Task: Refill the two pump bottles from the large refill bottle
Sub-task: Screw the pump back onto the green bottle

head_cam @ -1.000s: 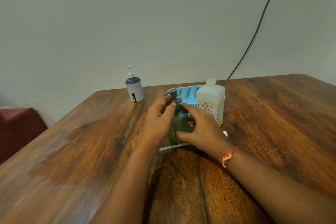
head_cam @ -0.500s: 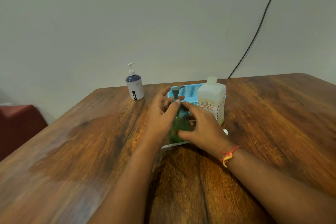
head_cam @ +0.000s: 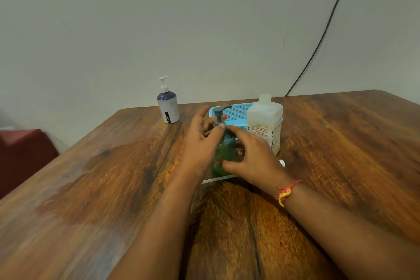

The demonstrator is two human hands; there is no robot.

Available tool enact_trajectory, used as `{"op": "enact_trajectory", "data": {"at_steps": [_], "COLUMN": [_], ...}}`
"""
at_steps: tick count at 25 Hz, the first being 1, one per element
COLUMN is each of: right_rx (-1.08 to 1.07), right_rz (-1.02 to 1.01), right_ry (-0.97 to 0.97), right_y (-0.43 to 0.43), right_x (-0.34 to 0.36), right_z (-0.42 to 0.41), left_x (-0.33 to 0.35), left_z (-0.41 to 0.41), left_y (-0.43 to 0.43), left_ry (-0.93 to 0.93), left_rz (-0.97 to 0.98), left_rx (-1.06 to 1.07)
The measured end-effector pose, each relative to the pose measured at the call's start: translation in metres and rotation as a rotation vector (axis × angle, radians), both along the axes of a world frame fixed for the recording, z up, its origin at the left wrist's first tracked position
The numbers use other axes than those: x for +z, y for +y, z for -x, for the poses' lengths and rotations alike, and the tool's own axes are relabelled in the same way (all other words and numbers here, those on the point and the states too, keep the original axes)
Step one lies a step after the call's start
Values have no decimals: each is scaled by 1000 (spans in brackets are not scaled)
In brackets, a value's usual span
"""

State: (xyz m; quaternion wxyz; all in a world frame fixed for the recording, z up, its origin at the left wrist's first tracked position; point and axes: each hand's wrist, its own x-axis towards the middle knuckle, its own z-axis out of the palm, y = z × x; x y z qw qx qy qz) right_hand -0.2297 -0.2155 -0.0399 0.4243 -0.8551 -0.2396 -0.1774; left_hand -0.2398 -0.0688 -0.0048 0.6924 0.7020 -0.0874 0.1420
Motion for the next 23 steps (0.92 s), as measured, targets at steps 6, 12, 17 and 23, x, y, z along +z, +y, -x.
{"op": "enact_trajectory", "data": {"at_steps": [6,12,17,23], "right_rx": [-1,-3,21,18], "right_rz": [-22,-44,-33,-23], "right_ry": [-12,44,59,55], "right_y": [0,0,-1,-2], "right_x": [0,1,1,-2], "right_z": [-1,-1,-2,-2], "left_x": [-4,-1,-4,-15], "left_z": [-4,-2,-1,3], "left_y": [3,9,5,11], "left_ry": [-32,31,18,-56], "left_rz": [36,73,74,-72], "left_rx": [64,-86,-49,-57]}}
